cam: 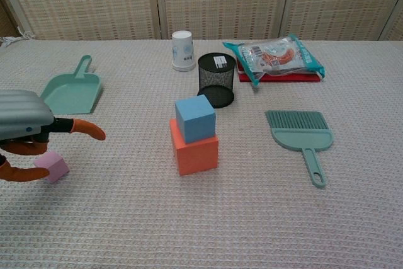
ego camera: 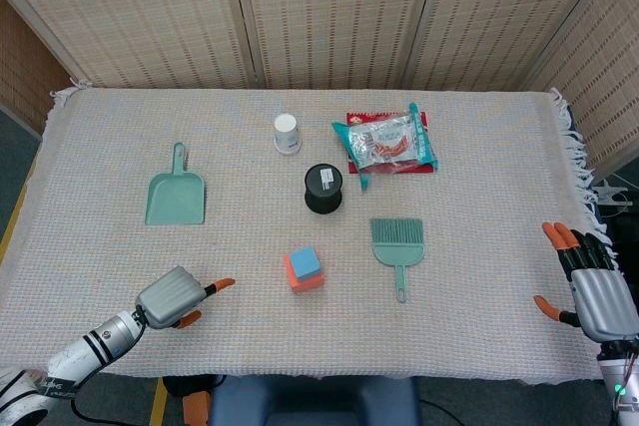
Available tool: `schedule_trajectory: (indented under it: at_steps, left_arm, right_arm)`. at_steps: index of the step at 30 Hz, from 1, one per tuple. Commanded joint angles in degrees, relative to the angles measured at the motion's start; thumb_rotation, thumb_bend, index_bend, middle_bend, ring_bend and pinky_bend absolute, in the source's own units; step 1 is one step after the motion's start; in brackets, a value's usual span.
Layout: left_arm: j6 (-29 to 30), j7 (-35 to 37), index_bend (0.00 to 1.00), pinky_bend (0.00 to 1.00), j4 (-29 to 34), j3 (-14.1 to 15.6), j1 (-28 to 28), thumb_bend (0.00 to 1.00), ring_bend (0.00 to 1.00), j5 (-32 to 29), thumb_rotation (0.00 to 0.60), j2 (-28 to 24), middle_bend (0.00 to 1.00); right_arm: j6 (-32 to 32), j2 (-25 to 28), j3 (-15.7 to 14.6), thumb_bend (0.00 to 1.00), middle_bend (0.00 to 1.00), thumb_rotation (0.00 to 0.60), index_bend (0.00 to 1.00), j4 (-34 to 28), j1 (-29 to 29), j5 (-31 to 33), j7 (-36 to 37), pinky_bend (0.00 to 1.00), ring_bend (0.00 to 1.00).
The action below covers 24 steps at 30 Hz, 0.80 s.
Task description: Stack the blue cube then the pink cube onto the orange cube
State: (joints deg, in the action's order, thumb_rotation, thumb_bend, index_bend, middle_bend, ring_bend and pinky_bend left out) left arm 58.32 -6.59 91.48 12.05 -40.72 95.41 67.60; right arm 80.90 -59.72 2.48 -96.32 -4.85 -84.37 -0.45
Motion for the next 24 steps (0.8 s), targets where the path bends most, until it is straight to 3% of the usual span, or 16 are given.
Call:
schedule_trajectory:
  at_steps: [1, 8, 18, 24]
  left_arm:
    - [-1.2, 0.4, 0.1, 1.0, -3.1, -0.3, 1.5, 0.37, 1.0, -2.0, 0.6, 1.7, 1.0]
    - [-0.3, 1.8, 0.12, 1.0, -9.2, -0.9, 3.3, 0.37, 1.0, -1.5, 0.6, 4.7, 1.0]
    - [0.8, -0.4, 0.28, 1.0, -13.4, -1.5, 4.8, 0.37, 1.0, 0.3, 0.6, 7.2, 1.0]
    - [1.1, -1.0, 0.29, 1.0, -15.8, -2.1, 5.4, 0.37, 1.0, 0.3, 0.6, 8.5, 1.0]
  right_arm:
    - [0.0, 0.1, 0.0, 0.09, 0.0, 0.6, 0.0, 0.0, 0.0, 0.0, 0.2, 0.0, 0.0]
    - [-0.2, 0.0, 0.1, 0.09, 0.0, 0.6, 0.0, 0.1, -0.1, 0.2, 0.0, 0.0, 0.0]
    - [-0.2, 0.0, 0.0, 0.09, 0.0, 0.6, 0.0, 0.0, -0.1, 0.0, -0.2, 0.0, 0.0]
    - [-0.2, 0.0, -0.1, 0.09, 0.0, 0.6, 0.0, 0.0, -0.1, -0.1, -0.2, 0.0, 0.0]
